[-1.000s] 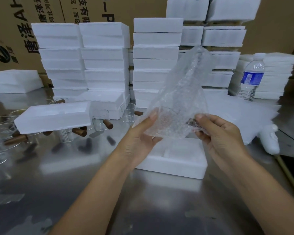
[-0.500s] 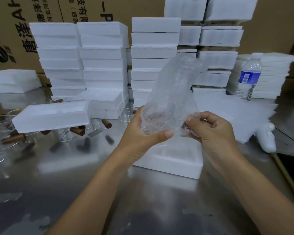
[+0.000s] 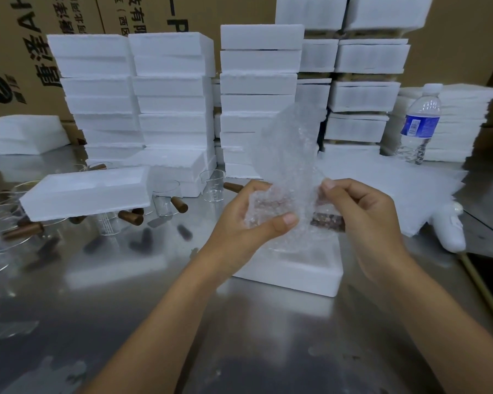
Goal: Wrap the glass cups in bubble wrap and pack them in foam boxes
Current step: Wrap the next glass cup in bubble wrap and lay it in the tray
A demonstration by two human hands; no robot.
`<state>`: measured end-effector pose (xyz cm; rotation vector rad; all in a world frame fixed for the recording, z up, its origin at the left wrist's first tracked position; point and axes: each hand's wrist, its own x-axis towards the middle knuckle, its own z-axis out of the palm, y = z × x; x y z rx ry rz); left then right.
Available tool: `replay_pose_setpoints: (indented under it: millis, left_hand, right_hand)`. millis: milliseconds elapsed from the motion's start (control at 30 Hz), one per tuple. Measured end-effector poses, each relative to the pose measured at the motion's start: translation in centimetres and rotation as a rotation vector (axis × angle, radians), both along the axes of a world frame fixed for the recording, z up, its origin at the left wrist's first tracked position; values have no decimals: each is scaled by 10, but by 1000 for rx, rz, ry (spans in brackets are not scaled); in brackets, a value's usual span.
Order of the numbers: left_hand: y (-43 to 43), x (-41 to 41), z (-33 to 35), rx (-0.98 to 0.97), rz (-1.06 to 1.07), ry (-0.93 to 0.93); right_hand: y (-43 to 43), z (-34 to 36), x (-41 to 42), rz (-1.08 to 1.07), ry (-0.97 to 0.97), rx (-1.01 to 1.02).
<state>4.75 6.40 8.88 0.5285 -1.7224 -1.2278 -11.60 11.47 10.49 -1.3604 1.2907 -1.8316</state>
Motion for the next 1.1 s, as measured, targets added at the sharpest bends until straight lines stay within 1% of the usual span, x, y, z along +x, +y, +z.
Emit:
replay_pose_setpoints:
  millis: [233, 367, 433, 500, 600, 767, 833, 900, 967, 1033, 1100]
  left_hand:
    - [6, -2, 0, -62, 11, -67]
    - [8, -2, 2, -65, 22, -64]
    - [7, -1, 2, -60, 26, -52]
    - [7, 0, 2, -87, 50, -38]
    - [9, -1, 2, -133, 73, -60]
    - [12, -5, 0, -198, 86, -136]
    - [12, -6, 2, -205, 95, -139]
    - [12, -6, 4, -222, 134, -135]
    - [9, -6, 5, -194, 180, -124]
    - [7, -5, 3, -155, 202, -120]
    - [7, -5, 3, -165, 219, -139]
  right_hand:
    - [1, -3, 9, 26, 36, -74]
    - [2, -5, 10, 12, 153, -160]
    - [4, -3, 12, 58, 235, -191]
    - [7, -1, 12, 107, 302, -171]
    - [6, 0, 11, 97, 391, -80]
    - [0, -5, 8, 55, 429, 48]
    - [-1, -8, 8, -2, 425, 53]
    - [0, -8, 10, -85, 415, -41]
    - [5, -7, 15, -123, 420, -175]
    - [9, -6, 20, -151, 506, -308]
    - [10, -7, 22, -191, 646, -425]
